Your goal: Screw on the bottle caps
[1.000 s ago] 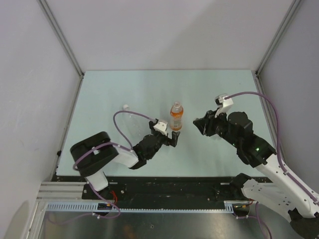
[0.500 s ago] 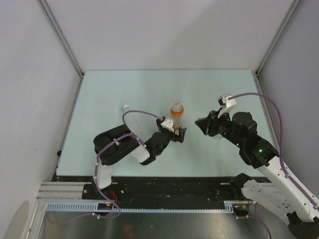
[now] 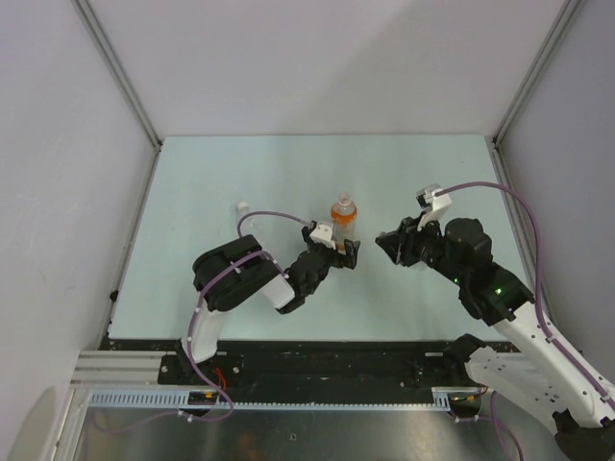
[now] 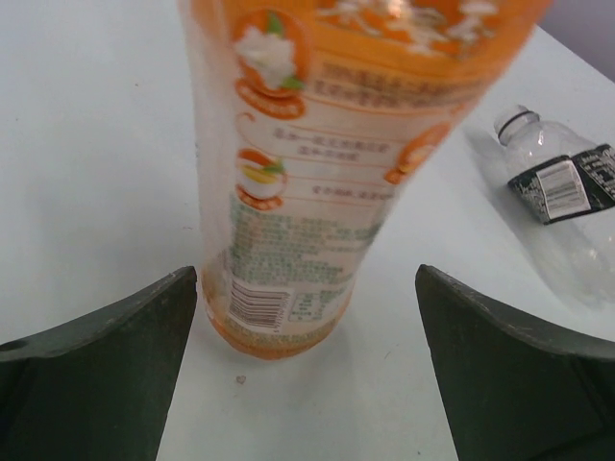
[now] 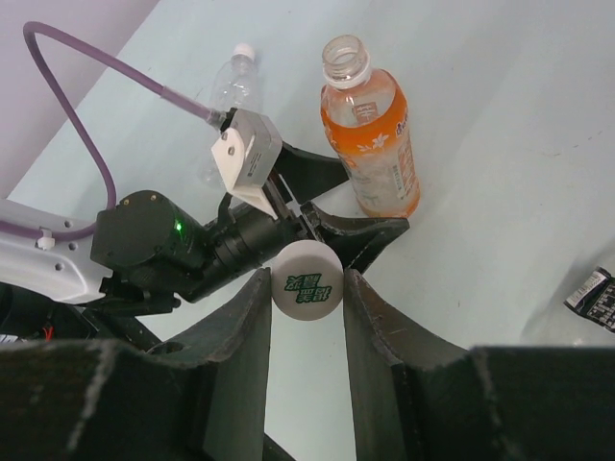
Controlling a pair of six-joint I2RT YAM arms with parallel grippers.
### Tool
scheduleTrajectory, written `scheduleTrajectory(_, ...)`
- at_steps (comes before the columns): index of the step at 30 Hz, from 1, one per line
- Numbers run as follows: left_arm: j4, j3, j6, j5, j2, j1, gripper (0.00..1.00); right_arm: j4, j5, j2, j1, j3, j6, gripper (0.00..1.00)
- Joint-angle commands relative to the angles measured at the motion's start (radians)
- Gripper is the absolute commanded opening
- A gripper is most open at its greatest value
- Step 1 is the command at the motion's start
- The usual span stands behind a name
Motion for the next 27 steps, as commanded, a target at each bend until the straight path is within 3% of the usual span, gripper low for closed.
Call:
scheduleTrajectory(1,0.079,0.034,-0.069,-0.043,0.019,0.015,0.98,0.035,-0.009,-0.019,-0.006,-0.004,-0.015,0.09)
scheduleTrajectory(11,-0.071,0.107,-0.085,-0.06,0.012,0.015,0.92,0.008,-0.01,-0.045,-0.006,-0.015,-0.025,0.11)
scheduleTrajectory(15,-0.096,0.119,-0.072,-0.046,0.011,0.015,0.75,0.0,0.001,-0.062,-0.008,-0.02,-0.024,0.11)
scheduleTrajectory(19,-0.099,0.103,-0.039,-0.035,-0.017,0.014,0.49,-0.012,0.007,-0.081,-0.008,-0.02,-0.028,0.12)
scheduleTrajectory(24,-0.116,0.0,0.088,0.045,-0.209,0.002,0.37,-0.011,0.004,-0.09,-0.007,-0.02,-0.033,0.12)
scheduleTrajectory(27,-0.242,-0.078,0.141,0.169,-0.373,-0.001,0.3,-0.005,-0.008,-0.098,-0.008,-0.02,-0.031,0.12)
